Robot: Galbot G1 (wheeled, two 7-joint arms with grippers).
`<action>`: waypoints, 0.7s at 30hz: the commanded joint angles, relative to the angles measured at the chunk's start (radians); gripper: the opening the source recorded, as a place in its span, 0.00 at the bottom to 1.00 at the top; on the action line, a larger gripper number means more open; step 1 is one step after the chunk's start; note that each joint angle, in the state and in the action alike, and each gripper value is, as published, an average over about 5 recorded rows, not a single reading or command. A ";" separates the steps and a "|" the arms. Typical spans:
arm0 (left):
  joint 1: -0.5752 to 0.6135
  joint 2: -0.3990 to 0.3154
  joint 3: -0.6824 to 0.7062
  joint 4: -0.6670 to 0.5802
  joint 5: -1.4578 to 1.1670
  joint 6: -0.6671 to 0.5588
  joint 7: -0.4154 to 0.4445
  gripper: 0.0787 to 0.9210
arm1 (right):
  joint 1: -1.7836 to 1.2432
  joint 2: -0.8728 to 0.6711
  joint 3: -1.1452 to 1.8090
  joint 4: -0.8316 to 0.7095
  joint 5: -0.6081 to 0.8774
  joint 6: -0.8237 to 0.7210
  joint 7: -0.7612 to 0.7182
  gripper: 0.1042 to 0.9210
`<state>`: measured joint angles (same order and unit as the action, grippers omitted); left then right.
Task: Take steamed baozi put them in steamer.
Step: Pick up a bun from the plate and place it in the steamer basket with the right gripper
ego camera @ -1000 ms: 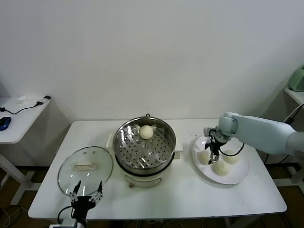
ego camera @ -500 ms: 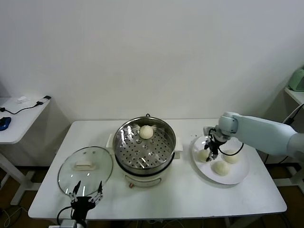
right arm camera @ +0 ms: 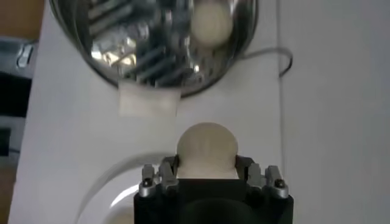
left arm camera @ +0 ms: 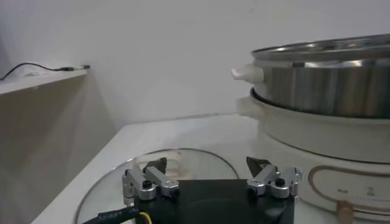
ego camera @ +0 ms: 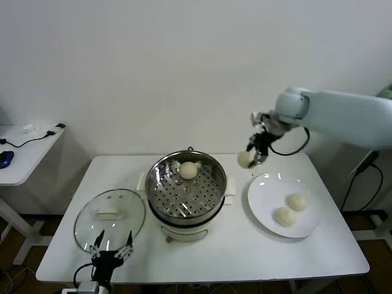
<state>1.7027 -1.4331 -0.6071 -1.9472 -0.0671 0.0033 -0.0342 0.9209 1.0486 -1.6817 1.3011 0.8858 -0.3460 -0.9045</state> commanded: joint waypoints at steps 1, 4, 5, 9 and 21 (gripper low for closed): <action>-0.004 0.001 0.008 -0.004 0.003 0.002 0.002 0.88 | 0.083 0.273 0.054 0.135 0.272 -0.145 0.132 0.64; -0.009 -0.001 0.010 -0.002 0.002 0.002 0.001 0.88 | -0.001 0.337 0.068 0.097 0.254 -0.169 0.172 0.64; -0.010 -0.001 0.010 -0.001 0.001 0.002 0.001 0.88 | -0.027 0.355 0.071 0.079 0.245 -0.175 0.182 0.64; -0.013 -0.003 0.011 0.002 0.000 0.001 0.001 0.88 | -0.139 0.417 0.090 -0.013 0.190 -0.196 0.215 0.64; -0.019 -0.001 0.016 0.026 0.000 -0.005 0.001 0.88 | -0.357 0.471 0.141 -0.200 0.064 -0.217 0.241 0.64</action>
<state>1.6852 -1.4350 -0.5923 -1.9251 -0.0676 -0.0016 -0.0337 0.7082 1.4345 -1.5738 1.2090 0.9940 -0.5282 -0.7059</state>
